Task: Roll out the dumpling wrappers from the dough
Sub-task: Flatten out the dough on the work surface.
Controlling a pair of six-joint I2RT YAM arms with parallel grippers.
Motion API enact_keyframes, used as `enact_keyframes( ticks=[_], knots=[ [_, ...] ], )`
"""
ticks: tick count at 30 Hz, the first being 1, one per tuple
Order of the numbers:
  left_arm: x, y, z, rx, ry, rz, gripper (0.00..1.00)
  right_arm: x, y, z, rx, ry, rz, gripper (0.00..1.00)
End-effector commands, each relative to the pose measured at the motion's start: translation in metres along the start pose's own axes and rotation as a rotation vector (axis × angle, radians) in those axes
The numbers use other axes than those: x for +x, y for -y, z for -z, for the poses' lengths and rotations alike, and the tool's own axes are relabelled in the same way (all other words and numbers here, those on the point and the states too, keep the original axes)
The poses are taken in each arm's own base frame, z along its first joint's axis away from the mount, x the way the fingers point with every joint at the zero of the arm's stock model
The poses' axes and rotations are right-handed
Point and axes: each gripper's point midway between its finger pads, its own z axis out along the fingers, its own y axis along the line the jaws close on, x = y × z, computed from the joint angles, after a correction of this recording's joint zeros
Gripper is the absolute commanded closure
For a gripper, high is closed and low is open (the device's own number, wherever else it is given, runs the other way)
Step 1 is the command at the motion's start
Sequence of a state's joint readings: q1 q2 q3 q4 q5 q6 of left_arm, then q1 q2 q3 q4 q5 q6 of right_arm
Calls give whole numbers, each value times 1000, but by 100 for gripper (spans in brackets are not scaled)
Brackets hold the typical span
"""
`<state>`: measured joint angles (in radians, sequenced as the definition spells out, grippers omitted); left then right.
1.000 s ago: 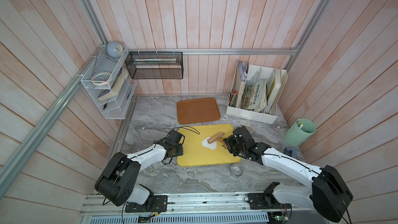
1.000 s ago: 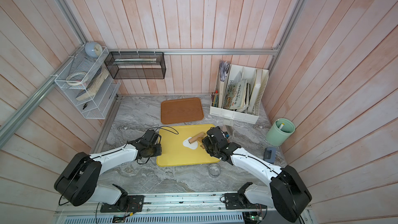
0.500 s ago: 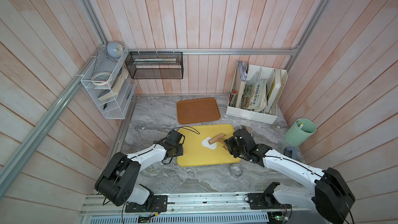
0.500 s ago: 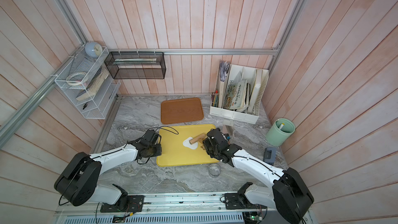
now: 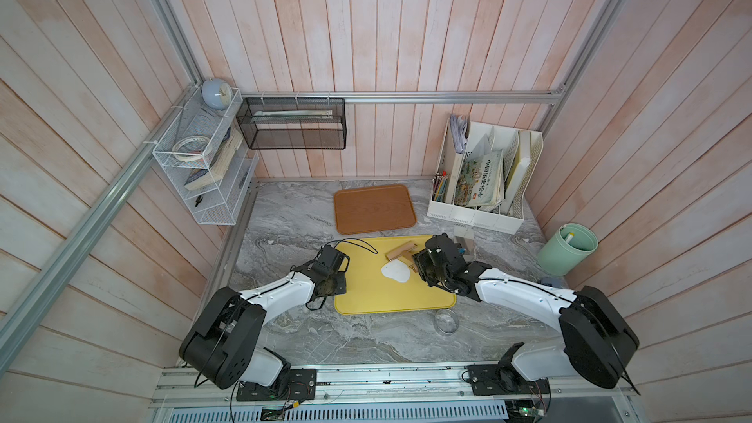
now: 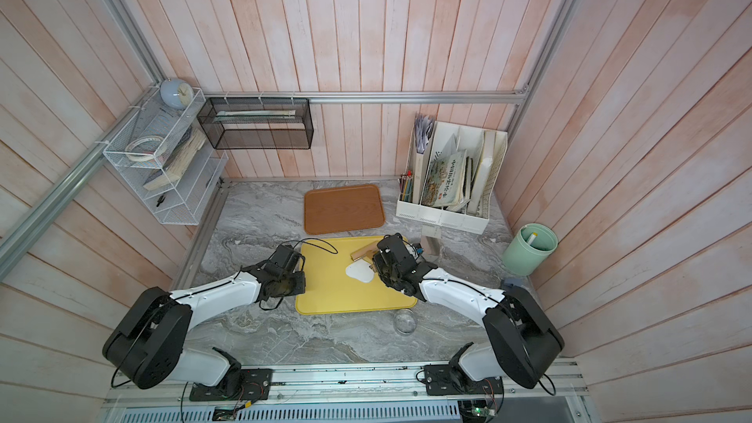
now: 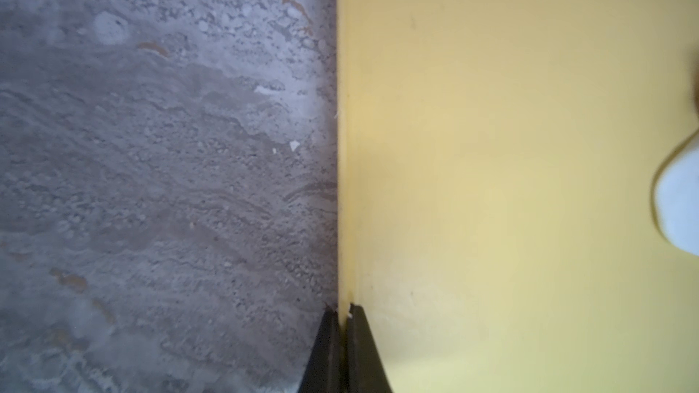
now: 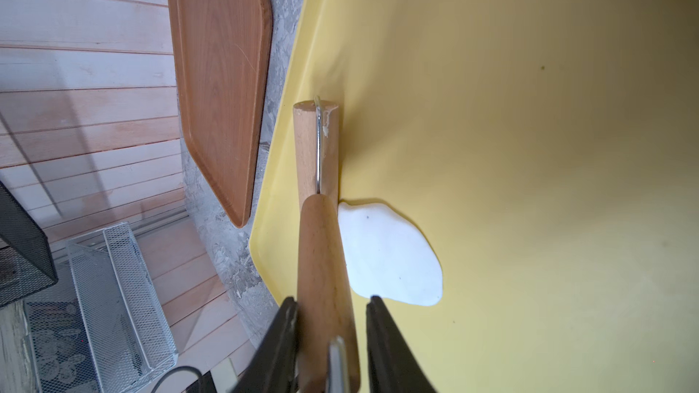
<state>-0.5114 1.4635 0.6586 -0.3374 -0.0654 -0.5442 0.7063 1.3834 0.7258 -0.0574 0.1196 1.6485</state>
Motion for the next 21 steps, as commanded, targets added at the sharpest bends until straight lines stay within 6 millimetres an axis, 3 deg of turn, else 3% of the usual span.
enact_keyframes(
  ticks=[1, 3, 8, 10, 12, 21],
  knots=[
    [51, -25, -12, -93, -175, -28, 100, -23, 82, 20, 293, 91, 91, 100],
    [50, -25, -12, -92, -174, -28, 100, -23, 67, 27, 217, 90, 73, 100],
    [50, -25, -12, -95, -173, -28, 100, -31, -19, 46, -152, 53, 136, 100],
    [50, -25, -12, -96, -171, -28, 100, -34, -36, 58, -173, 65, 158, 100],
    [50, -25, -12, -95, -171, -27, 100, -28, -29, 61, -125, 27, 185, 100],
    [51, -26, -12, -103, -171, -26, 100, 5, 46, 50, 76, -93, 76, 100]
  ],
)
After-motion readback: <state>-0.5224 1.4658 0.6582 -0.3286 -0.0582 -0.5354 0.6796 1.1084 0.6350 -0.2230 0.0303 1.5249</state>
